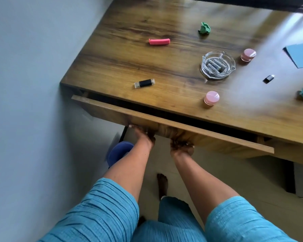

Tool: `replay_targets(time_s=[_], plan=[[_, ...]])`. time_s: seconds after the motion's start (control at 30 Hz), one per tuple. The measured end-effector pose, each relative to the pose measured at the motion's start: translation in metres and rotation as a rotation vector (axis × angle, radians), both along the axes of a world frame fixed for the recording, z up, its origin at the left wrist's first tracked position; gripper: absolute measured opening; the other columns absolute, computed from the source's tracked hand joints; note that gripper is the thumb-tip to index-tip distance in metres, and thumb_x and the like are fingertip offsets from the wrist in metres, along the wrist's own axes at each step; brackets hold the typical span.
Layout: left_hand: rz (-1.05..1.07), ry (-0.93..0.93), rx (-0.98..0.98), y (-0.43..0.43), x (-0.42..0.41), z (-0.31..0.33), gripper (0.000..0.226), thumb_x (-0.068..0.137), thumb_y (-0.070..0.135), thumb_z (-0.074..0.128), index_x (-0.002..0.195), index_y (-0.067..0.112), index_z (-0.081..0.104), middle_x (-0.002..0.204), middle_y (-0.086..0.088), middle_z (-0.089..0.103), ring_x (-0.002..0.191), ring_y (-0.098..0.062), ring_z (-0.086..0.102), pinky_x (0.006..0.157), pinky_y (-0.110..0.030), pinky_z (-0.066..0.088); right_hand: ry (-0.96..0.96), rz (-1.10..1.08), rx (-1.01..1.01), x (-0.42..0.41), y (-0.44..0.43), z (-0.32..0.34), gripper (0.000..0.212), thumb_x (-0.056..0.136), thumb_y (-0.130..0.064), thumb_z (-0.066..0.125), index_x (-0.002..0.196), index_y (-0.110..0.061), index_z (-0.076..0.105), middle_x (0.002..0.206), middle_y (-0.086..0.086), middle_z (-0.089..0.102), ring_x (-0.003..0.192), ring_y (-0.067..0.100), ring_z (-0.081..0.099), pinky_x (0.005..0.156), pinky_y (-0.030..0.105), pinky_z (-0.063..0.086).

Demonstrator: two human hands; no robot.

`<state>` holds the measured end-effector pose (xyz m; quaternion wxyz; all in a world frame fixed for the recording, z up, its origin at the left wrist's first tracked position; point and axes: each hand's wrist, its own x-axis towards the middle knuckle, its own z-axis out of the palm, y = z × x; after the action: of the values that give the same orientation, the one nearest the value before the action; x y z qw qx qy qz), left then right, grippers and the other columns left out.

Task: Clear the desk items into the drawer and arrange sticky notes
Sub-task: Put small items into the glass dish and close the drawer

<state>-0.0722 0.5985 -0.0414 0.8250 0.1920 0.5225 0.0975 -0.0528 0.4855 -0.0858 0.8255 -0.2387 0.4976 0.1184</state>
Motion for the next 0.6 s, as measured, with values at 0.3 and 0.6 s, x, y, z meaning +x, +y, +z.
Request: replay_targets(time_s=[0.3,0.6], plan=[[0.009,0.256,0.408,-0.021,-0.077,0.033,0.075,0.092,0.062,0.031,0.151,0.017,0.017,0.156,-0.009,0.02,0.14,-0.03,0.031,0.114,-0.045,0.03,0.021,0.733,-0.58,-0.092,0.004,0.044,0.035,0.101,-0.019,0.03,0.126,-0.004,0.049,0.123,0.013,0.059,0.101,0.027,0.058,0.082,0.027,0.046],[-1.007,0.557,1.836,-0.012,-0.11,0.075,0.039,0.097,0.025,0.036,0.109,0.006,0.068,0.123,-0.012,0.064,0.122,-0.025,0.052,0.117,-0.04,0.018,-0.772,0.706,-1.722,-0.158,0.015,0.12,0.028,0.086,-0.021,0.048,0.085,-0.003,0.069,0.084,0.019,0.069,0.079,0.038,0.064,0.064,0.036,0.051]])
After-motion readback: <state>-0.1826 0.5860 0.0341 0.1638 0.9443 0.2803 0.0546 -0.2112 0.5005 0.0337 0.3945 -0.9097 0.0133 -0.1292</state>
